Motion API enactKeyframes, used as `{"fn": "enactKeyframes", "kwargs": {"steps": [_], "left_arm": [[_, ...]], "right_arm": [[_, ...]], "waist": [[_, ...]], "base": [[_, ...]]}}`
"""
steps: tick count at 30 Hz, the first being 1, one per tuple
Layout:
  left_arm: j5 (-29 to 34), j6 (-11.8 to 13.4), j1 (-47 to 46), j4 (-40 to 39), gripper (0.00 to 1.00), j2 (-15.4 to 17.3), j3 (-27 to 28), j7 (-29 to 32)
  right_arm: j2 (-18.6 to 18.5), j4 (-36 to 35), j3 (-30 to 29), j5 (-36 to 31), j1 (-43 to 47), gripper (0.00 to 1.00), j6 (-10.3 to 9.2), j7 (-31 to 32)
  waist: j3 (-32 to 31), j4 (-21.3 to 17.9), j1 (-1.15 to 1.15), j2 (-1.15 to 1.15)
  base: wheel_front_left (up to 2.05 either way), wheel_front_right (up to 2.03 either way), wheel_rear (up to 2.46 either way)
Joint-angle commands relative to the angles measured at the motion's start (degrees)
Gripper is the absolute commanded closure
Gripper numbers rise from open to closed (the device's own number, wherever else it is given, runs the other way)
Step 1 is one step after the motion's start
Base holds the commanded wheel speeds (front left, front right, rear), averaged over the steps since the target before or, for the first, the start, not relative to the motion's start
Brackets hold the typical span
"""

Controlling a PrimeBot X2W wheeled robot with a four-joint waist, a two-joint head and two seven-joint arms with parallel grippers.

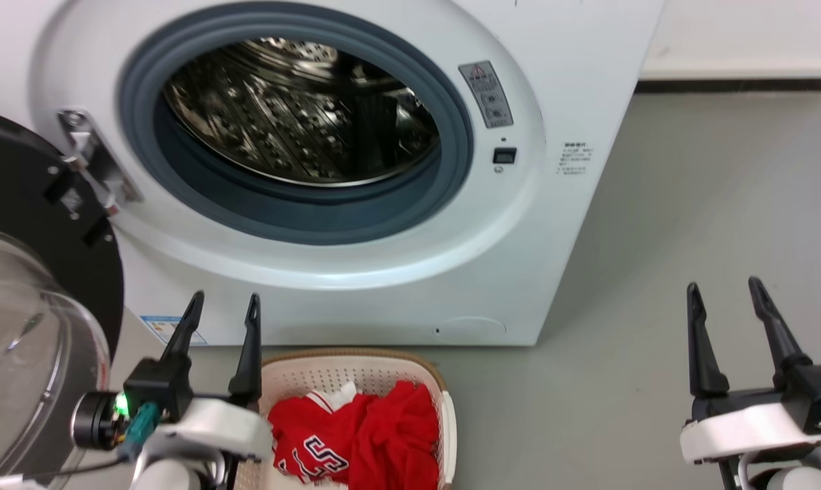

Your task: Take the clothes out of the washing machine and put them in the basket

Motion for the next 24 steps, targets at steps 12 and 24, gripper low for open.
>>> {"fn": "enactKeyframes", "kwargs": {"steps": [12, 24], "left_arm": [[4.5, 0.7, 12.1, -7.6, 0.00, -3.6, 4.4, -0.1], [6.4, -0.7, 14.2, -7.7, 0.00, -5.1, 5.5, -0.1]], "right_arm": [[0.0, 2.3, 0.1, 1.9, 6.3, 0.00, -0.05, -0.1], [0.0, 2.7, 0.9, 2.3, 6.8, 0.00, -0.04, -0.1]], "waist": [[-5.8, 0.5, 0.01, 0.00], [-5.8, 0.4, 0.01, 0.00]], "base": [[0.00, 0.00, 0.00], [0.00, 0.00, 0.00]]}}
